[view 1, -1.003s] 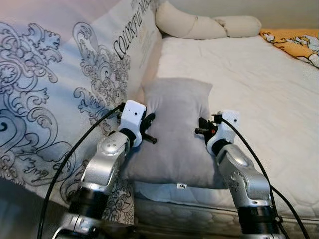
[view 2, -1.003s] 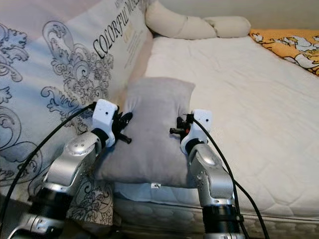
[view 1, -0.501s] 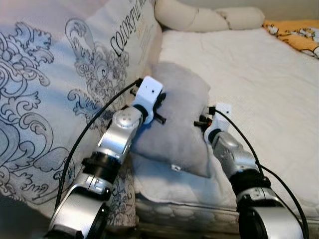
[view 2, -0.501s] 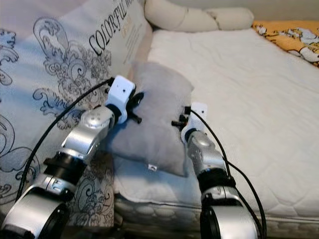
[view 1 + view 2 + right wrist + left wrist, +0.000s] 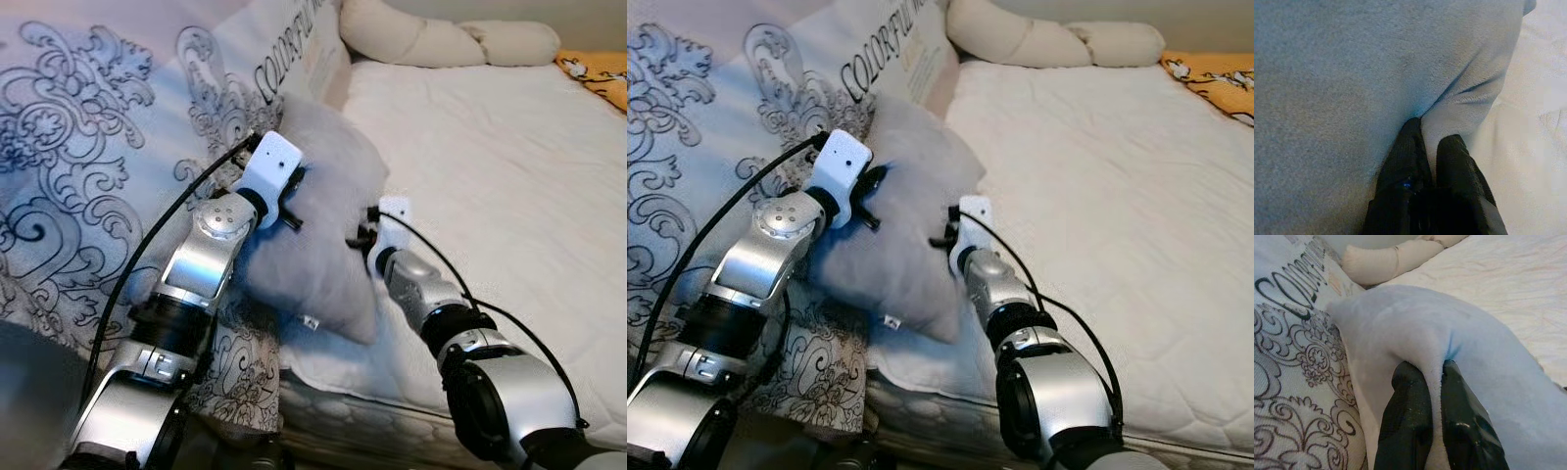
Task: Clean up the room
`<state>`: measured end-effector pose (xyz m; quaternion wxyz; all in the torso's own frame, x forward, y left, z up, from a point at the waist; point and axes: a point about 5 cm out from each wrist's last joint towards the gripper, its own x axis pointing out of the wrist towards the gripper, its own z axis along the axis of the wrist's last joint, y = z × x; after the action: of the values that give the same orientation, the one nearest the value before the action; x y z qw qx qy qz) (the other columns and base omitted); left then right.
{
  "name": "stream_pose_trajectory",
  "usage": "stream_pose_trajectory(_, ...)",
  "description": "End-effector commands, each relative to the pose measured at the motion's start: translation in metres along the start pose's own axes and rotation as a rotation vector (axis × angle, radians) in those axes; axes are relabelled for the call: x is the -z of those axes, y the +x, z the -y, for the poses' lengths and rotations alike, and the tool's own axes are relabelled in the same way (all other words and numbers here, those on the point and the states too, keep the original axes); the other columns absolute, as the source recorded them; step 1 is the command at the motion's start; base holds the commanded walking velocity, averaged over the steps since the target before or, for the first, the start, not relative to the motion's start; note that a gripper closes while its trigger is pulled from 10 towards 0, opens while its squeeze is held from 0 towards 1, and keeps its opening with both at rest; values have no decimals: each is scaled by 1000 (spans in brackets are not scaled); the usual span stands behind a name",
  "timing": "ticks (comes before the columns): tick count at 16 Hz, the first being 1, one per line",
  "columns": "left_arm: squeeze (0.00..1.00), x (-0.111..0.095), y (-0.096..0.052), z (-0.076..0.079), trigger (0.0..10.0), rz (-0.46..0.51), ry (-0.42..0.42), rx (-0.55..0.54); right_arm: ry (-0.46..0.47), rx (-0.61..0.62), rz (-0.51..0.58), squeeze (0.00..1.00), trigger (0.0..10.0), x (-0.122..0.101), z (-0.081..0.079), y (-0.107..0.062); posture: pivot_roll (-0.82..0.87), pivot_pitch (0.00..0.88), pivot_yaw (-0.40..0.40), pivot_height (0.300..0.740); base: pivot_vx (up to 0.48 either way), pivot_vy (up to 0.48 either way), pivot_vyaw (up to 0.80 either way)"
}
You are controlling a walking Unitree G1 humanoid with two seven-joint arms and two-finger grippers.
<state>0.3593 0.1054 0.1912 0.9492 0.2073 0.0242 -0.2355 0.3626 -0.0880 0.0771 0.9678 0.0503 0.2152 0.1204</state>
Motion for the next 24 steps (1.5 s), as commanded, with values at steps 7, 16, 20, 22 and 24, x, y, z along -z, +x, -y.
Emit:
stream_pose_trajectory(7,0,10,-6,33,10000,-5,-25,-1,-19,136,-55,0,10000,25,13,-4,221,71,82,740,0,0,0)
stream_pose_trajectory(16,1000,7,1,36,10000,3,-57,15,176,113,65,1000,10000,18,34,-9,159,15,95,740,0,0,0)
stream_pose_trajectory(20,1000,-27,-1,20,10000,144,1,33,189,62,178,1000,10000,13,47,-16,112,0,93,740,0,0,0)
stream_pose_trajectory(22,1000,-41,0,11,10000,199,-19,27,213,61,251,1000,10000,9,54,-21,88,0,95,740,0,0,0)
stream_pose_trajectory(24,1000,-47,-2,9,10000,233,-123,38,215,46,319,1000,10000,4,55,-27,60,0,95,740,0,0,0)
